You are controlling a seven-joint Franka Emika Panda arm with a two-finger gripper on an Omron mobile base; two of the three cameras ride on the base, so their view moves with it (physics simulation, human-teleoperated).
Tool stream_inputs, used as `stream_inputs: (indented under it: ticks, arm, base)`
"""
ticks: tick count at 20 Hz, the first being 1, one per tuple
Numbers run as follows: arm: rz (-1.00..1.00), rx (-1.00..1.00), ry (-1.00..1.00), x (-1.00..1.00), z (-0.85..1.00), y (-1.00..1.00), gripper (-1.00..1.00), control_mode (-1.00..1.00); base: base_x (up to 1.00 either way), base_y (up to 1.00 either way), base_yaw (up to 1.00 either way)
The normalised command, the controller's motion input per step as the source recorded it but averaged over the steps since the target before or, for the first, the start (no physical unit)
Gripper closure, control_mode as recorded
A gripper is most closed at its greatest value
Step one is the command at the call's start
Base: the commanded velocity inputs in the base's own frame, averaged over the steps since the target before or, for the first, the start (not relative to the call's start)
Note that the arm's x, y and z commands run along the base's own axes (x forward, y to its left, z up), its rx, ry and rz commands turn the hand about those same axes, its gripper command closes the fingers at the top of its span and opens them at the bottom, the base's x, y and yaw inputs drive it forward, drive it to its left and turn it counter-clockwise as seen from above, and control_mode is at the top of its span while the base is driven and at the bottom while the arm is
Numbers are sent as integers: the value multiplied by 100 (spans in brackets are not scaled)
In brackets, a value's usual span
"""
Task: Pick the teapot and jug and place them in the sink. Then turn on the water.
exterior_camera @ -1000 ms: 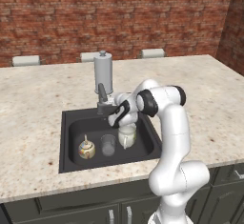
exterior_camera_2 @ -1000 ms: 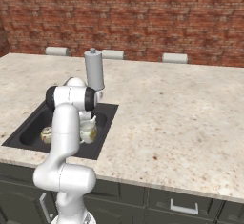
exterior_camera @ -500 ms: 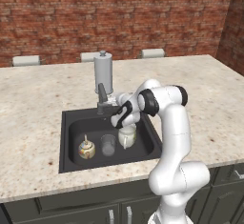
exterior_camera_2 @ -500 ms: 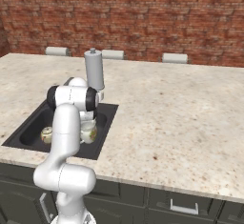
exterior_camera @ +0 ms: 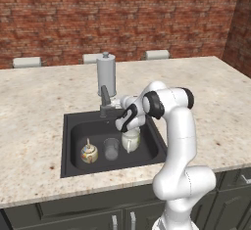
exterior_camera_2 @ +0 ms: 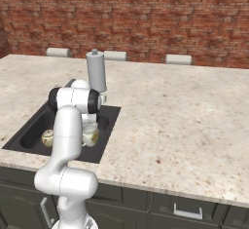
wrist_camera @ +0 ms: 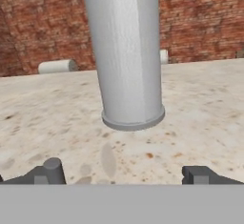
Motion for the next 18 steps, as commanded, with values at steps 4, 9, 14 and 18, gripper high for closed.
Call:
stream_inputs:
  ticks: [4,9,14,18]
  arm:
    - [0,0,-7,0,0,-47,-100,-100]
    - [0,0,-6,0,0,-57,-100,-100]
    - [0,0,-3,0,0,-67,-100,-100]
    - [0,0,0,0,0,-69,-100,-100]
  base:
    - [0,0,0]
    - [0,0,0]
    - [0,0,0]
    - [0,0,0]
